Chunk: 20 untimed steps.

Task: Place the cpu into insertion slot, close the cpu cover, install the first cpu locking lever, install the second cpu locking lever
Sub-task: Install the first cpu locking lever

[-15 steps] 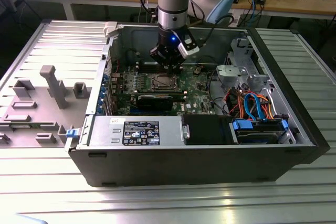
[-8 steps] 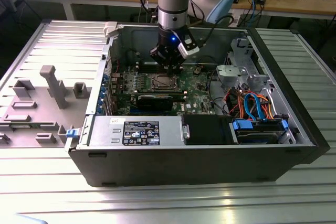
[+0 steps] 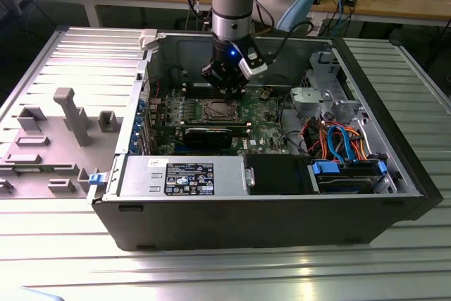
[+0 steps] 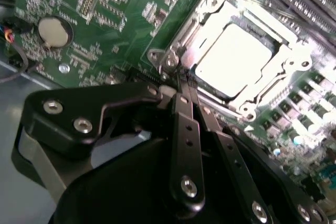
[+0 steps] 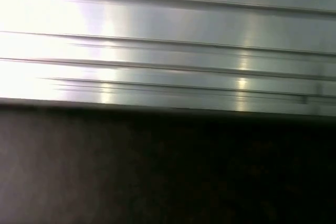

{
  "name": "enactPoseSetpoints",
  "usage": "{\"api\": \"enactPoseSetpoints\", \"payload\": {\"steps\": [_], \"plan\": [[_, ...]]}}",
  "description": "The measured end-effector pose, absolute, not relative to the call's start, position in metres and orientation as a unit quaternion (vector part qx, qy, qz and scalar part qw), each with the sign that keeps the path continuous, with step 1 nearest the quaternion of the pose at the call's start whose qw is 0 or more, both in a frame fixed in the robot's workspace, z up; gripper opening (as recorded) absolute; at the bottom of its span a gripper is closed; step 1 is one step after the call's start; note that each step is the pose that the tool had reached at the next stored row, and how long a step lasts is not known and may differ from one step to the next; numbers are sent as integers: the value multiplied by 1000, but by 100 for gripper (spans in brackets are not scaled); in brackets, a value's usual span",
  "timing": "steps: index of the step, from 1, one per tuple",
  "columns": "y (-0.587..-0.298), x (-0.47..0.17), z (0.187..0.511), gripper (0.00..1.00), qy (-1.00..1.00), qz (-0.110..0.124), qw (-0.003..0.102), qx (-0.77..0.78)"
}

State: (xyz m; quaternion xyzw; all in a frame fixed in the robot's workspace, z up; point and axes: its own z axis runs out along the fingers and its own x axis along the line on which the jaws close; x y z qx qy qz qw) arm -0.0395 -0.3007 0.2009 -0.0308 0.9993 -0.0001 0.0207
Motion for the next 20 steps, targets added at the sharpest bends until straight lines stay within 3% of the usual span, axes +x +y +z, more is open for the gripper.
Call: {"api": "enactPoseSetpoints", "payload": {"steps": [5, 20], "plan": [[-301, -39, 201, 11, 999, 23, 21, -30], [-311, -40, 209, 11, 999, 9, 21, -31]]}}
